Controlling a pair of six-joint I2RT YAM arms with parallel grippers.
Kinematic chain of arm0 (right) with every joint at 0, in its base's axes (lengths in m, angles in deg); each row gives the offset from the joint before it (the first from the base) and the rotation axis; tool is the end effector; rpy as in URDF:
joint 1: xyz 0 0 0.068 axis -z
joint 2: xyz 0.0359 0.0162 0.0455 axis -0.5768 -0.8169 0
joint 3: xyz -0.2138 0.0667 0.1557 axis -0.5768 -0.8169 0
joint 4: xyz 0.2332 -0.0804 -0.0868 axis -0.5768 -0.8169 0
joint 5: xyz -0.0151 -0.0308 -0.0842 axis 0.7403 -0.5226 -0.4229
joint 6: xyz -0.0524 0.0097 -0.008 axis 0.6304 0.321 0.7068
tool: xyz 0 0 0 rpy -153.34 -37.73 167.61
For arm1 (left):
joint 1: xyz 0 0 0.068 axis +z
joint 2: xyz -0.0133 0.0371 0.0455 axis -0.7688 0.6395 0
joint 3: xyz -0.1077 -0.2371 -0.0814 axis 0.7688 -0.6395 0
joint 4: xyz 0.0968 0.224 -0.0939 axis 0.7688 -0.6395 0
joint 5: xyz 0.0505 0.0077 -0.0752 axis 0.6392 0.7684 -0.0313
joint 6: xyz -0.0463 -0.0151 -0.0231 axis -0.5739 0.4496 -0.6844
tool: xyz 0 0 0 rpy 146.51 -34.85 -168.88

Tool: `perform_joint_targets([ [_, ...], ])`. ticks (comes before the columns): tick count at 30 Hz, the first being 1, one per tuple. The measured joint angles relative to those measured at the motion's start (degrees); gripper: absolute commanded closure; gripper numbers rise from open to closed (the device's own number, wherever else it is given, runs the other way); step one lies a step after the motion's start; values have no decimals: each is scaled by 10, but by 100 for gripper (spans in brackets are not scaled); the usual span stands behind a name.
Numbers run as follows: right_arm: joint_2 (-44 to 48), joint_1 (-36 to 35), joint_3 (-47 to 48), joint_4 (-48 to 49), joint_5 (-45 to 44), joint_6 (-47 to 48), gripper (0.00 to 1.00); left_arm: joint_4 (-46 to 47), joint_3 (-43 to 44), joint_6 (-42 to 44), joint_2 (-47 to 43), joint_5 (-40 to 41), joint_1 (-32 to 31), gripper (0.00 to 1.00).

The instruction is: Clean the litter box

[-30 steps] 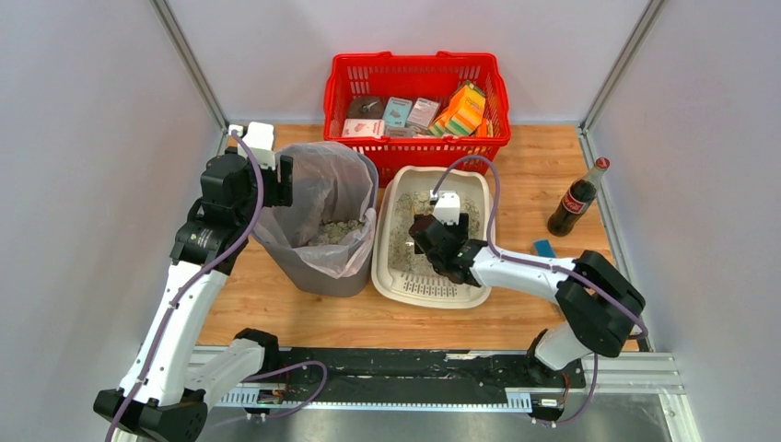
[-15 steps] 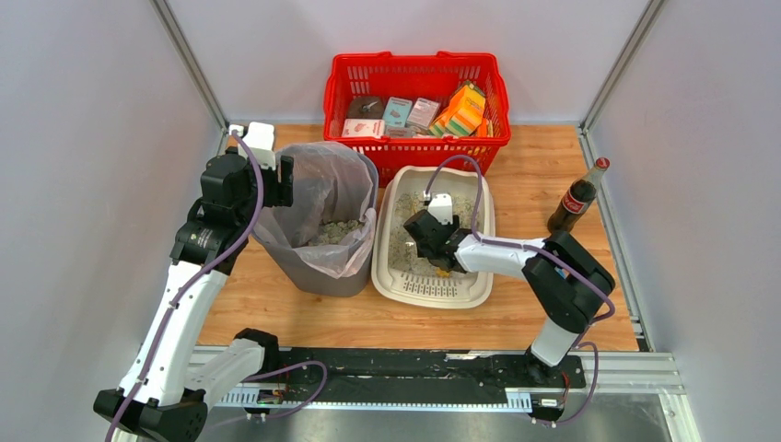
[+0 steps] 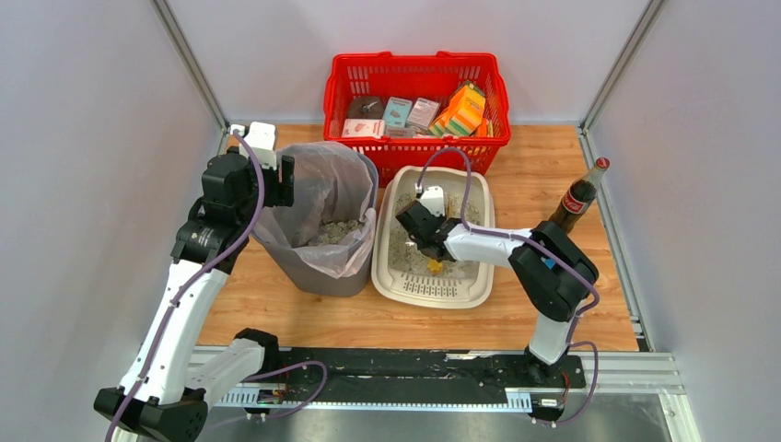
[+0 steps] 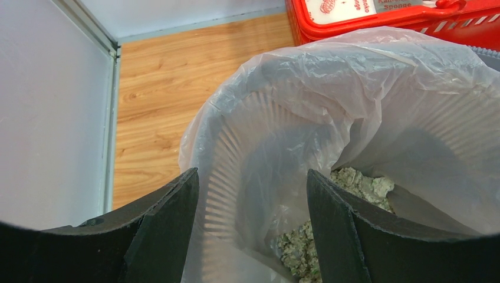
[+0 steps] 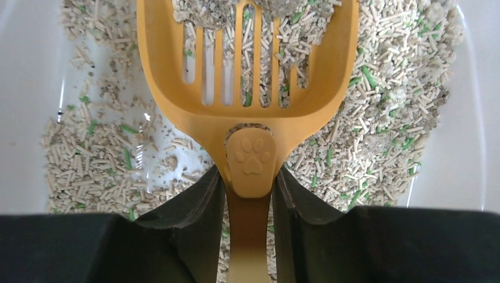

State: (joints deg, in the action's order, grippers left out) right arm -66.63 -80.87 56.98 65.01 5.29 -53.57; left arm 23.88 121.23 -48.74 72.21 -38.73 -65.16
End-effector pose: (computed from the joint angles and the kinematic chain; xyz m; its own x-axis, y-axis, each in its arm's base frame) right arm 0.2585 0.2364 0.1562 -0.7238 -0.1364 -0.6764 -0.0414 0.9871 -0.1547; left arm 0.1883 -0.0449 0.4076 -0.3121 0.0903 -0.9458 0.1290 0.9903 0.0520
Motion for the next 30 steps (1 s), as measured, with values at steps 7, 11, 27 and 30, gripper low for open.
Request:
perform_joint_targets([
  [7, -24, 1, 70, -75, 4, -1, 81, 0, 0, 0, 0, 0, 0, 25],
  [11, -32, 3, 87, -101, 8, -2, 95, 0, 0, 0, 0, 0, 0, 25],
  [27, -14, 4, 2, 6, -22, 15, 100, 0, 0, 0, -1, -1, 0, 25],
  [30, 19, 7, -45, 45, -26, 25, 100, 0, 0, 0, -1, -1, 0, 25],
])
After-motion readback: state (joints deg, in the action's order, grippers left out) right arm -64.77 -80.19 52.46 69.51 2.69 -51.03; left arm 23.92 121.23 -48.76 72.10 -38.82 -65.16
